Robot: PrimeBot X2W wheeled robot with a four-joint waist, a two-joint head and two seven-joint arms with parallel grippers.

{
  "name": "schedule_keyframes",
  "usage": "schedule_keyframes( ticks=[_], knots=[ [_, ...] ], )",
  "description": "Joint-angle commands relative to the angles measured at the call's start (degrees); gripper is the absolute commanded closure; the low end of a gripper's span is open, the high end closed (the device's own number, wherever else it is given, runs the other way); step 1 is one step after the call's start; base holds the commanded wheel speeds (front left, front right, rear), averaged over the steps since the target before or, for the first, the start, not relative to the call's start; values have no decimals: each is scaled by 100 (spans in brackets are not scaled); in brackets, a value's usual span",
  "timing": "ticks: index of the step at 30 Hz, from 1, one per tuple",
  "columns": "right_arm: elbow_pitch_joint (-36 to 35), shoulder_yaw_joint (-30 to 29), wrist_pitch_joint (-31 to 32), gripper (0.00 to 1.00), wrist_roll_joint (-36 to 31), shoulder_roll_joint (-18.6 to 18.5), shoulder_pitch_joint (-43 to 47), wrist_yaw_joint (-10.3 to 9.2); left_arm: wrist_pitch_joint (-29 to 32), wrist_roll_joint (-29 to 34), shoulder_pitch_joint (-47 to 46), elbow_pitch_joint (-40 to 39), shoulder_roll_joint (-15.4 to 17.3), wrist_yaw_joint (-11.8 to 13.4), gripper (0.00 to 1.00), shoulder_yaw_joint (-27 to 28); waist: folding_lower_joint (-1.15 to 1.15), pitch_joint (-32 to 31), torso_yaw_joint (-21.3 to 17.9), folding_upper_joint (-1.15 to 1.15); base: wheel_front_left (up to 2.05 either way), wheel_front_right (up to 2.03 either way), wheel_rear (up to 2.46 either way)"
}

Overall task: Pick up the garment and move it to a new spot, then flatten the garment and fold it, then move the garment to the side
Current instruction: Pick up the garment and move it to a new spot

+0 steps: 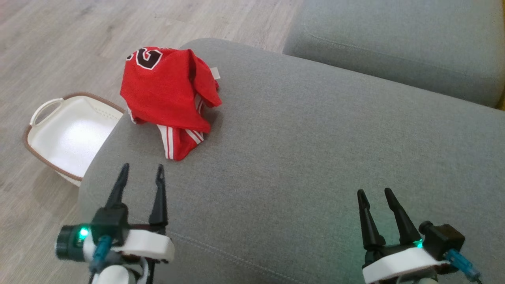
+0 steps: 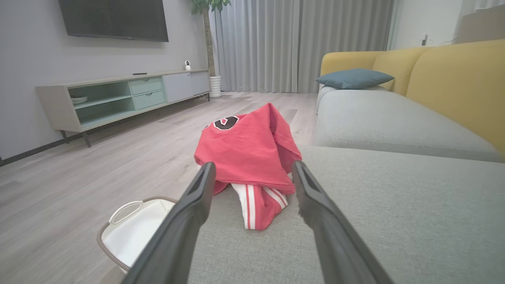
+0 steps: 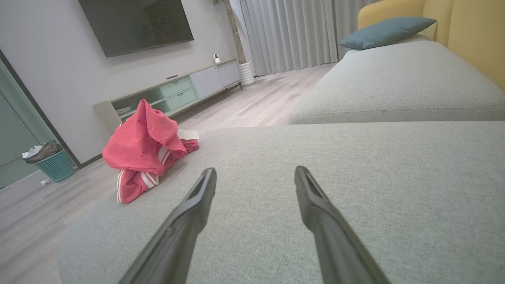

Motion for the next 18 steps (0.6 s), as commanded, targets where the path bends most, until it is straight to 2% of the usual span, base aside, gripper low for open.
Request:
schedule_keyframes(
  ticks=[1, 5, 10, 14, 18],
  knots=[
    [-213, 128, -63, 0, 57, -53, -252, -4, -69, 28, -193, -227, 18, 30, 0, 291, 0, 56, -53, 0, 0, 0, 0],
    [-332, 11, -63, 0, 18, -53, -324, -4, -69, 36, -363, -224, 87, -17, 0, 413, 0, 245, -152, 0, 0, 0, 0],
    [-490, -189, -63, 0, -163, -53, -498, -4, -69, -19, -783, -153, 202, -198, 0, 511, 0, 625, -289, 0, 0, 0, 0],
    [-661, -415, -63, 0, -346, -53, -708, -4, -69, -136, -1431, 215, 427, -563, 0, 595, 0, 1028, -442, 0, 0, 0, 0],
    [-826, -614, -63, 0, -492, -53, -932, -4, -62, -223, -2291, 964, 779, -994, 0, 630, 0, 1400, -613, 0, 0, 0, 0]
  ],
)
